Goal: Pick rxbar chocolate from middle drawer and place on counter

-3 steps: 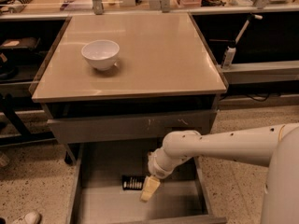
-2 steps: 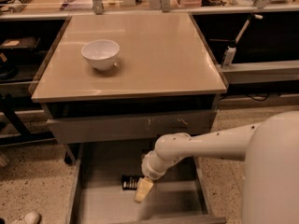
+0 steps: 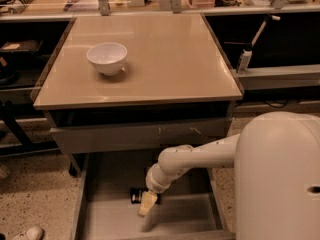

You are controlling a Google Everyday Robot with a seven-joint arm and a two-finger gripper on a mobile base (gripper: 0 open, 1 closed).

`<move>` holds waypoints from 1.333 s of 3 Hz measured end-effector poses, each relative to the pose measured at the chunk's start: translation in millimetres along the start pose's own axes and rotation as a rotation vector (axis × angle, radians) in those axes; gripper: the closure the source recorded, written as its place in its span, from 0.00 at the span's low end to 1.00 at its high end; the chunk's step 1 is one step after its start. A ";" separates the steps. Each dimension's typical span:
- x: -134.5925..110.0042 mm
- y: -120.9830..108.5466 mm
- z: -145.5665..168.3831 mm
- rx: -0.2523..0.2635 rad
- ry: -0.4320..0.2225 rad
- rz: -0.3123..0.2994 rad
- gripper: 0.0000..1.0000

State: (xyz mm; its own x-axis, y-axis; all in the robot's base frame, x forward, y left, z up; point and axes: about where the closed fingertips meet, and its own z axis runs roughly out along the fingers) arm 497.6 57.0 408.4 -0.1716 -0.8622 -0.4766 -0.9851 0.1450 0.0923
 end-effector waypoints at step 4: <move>39.6 5.4 53.9 -0.012 0.087 -0.021 0.00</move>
Offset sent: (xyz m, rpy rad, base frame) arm -0.0035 0.0325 -0.0471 -0.0160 -0.0213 0.0356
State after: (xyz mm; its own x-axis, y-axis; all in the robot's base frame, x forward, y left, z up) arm 484.9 49.8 343.0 -0.1487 -0.9041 -0.4007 -0.9882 0.1209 0.0940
